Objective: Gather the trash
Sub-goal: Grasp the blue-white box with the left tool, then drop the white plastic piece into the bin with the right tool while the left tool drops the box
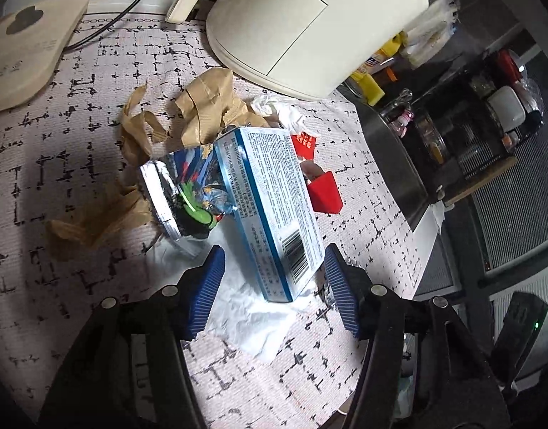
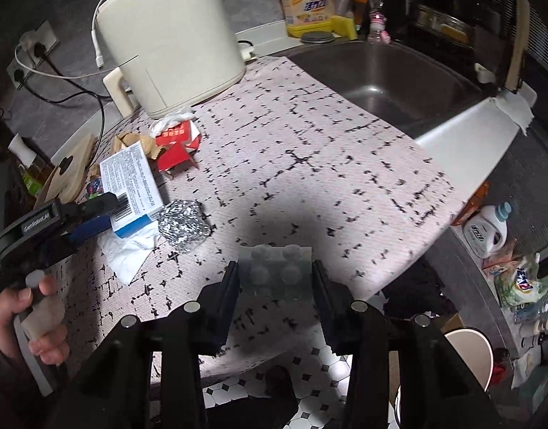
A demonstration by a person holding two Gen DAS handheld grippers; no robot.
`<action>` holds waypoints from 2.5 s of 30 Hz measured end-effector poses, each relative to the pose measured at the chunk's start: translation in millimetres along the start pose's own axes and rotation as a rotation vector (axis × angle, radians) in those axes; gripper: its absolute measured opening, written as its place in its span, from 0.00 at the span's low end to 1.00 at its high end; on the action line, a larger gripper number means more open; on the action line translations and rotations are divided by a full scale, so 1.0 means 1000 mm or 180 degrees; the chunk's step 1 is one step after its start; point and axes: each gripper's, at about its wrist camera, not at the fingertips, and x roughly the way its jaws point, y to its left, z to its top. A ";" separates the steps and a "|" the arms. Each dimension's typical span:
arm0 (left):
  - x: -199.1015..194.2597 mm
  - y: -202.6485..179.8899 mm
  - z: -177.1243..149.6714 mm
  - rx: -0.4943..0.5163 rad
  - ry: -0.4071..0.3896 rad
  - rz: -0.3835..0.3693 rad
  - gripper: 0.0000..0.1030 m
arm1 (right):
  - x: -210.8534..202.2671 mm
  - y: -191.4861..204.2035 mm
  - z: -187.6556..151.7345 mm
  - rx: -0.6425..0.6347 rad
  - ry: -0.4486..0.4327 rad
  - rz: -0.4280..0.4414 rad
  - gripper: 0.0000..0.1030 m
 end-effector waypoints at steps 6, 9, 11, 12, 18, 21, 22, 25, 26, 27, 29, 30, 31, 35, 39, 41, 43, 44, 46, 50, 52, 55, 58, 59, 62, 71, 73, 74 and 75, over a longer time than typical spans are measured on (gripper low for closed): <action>0.017 -0.003 0.003 -0.0128 0.0069 0.0001 0.34 | -0.014 -0.022 -0.009 0.0099 -0.0020 -0.0075 0.39; 0.010 -0.010 0.001 -0.0132 -0.0062 0.0068 0.30 | -0.021 -0.033 -0.013 0.0118 -0.0040 -0.0080 0.40; 0.002 -0.019 0.000 -0.0061 -0.0159 0.0109 0.24 | -0.026 -0.040 -0.015 0.0130 -0.0058 -0.0069 0.40; -0.002 -0.023 -0.001 -0.0050 -0.0189 0.0116 0.23 | -0.029 -0.045 -0.017 0.0134 -0.0064 -0.0061 0.40; -0.025 -0.046 -0.016 0.0025 -0.0429 0.0253 0.21 | -0.041 -0.065 -0.025 0.0109 -0.0082 0.0026 0.40; -0.039 -0.059 -0.026 0.0049 -0.0580 0.0379 0.21 | -0.047 -0.075 -0.030 0.0080 -0.0077 0.0078 0.40; -0.043 -0.063 -0.031 0.0058 -0.0617 0.0414 0.21 | -0.050 -0.080 -0.032 0.0074 -0.0072 0.0097 0.40; -0.052 -0.076 -0.043 0.0093 -0.0655 0.0479 0.21 | -0.056 -0.093 -0.039 0.0071 -0.0062 0.0135 0.40; -0.053 -0.081 -0.047 0.0103 -0.0659 0.0496 0.21 | -0.057 -0.097 -0.041 0.0076 -0.0060 0.0145 0.40; -0.055 -0.085 -0.052 0.0112 -0.0659 0.0512 0.21 | -0.060 -0.103 -0.044 0.0085 -0.0061 0.0158 0.40; -0.055 -0.095 -0.060 0.0124 -0.0652 0.0531 0.21 | -0.065 -0.115 -0.048 0.0101 -0.0061 0.0178 0.40; -0.055 -0.099 -0.065 0.0133 -0.0647 0.0540 0.21 | -0.067 -0.121 -0.051 0.0111 -0.0061 0.0188 0.40; -0.054 -0.105 -0.069 0.0145 -0.0640 0.0549 0.21 | -0.069 -0.126 -0.052 0.0117 -0.0060 0.0193 0.40; -0.050 -0.128 -0.092 0.0200 -0.0597 0.0550 0.21 | -0.077 -0.152 -0.063 0.0147 -0.0043 0.0207 0.40; -0.040 -0.152 -0.120 0.0250 -0.0504 0.0514 0.21 | -0.086 -0.180 -0.074 0.0176 -0.0034 0.0198 0.40; -0.032 -0.166 -0.135 0.0297 -0.0433 0.0494 0.21 | -0.089 -0.193 -0.079 0.0201 -0.0016 0.0180 0.40; -0.022 -0.179 -0.151 0.0330 -0.0347 0.0465 0.21 | -0.092 -0.210 -0.086 0.0237 0.0013 0.0155 0.40; -0.019 -0.185 -0.158 0.0344 -0.0313 0.0453 0.21 | -0.094 -0.219 -0.090 0.0259 0.0025 0.0143 0.40; -0.011 -0.195 -0.171 0.0386 -0.0244 0.0431 0.21 | -0.096 -0.232 -0.096 0.0293 0.0047 0.0119 0.40; 0.010 -0.218 -0.199 0.0471 -0.0075 0.0371 0.21 | -0.101 -0.261 -0.108 0.0382 0.0122 0.0054 0.49; 0.020 -0.230 -0.211 0.0507 -0.0005 0.0340 0.21 | -0.105 -0.276 -0.114 0.0426 0.0120 0.0018 0.51; 0.035 -0.245 -0.228 0.0561 0.0093 0.0284 0.21 | -0.112 -0.296 -0.124 0.0452 0.0105 -0.0033 0.52; 0.051 -0.261 -0.244 0.0639 0.0230 0.0226 0.21 | -0.120 -0.318 -0.134 0.0532 0.0078 -0.0094 0.52; 0.057 -0.266 -0.250 0.0665 0.0273 0.0210 0.21 | -0.124 -0.326 -0.137 0.0573 0.0064 -0.0115 0.52; 0.076 -0.281 -0.264 0.0754 0.0461 0.0153 0.21 | -0.134 -0.347 -0.146 0.0689 0.0020 -0.0174 0.52; 0.117 -0.318 -0.302 0.1032 0.0917 0.0076 0.21 | -0.155 -0.393 -0.174 0.0995 -0.0055 -0.0313 0.52; 0.126 -0.324 -0.309 0.1073 0.1050 0.0075 0.22 | -0.159 -0.401 -0.182 0.1068 -0.0057 -0.0343 0.52; 0.131 -0.325 -0.313 0.1088 0.1121 0.0084 0.29 | -0.159 -0.404 -0.184 0.1091 -0.0058 -0.0353 0.52; 0.135 -0.326 -0.316 0.1093 0.1181 0.0097 0.38 | -0.161 -0.408 -0.187 0.1120 -0.0061 -0.0364 0.52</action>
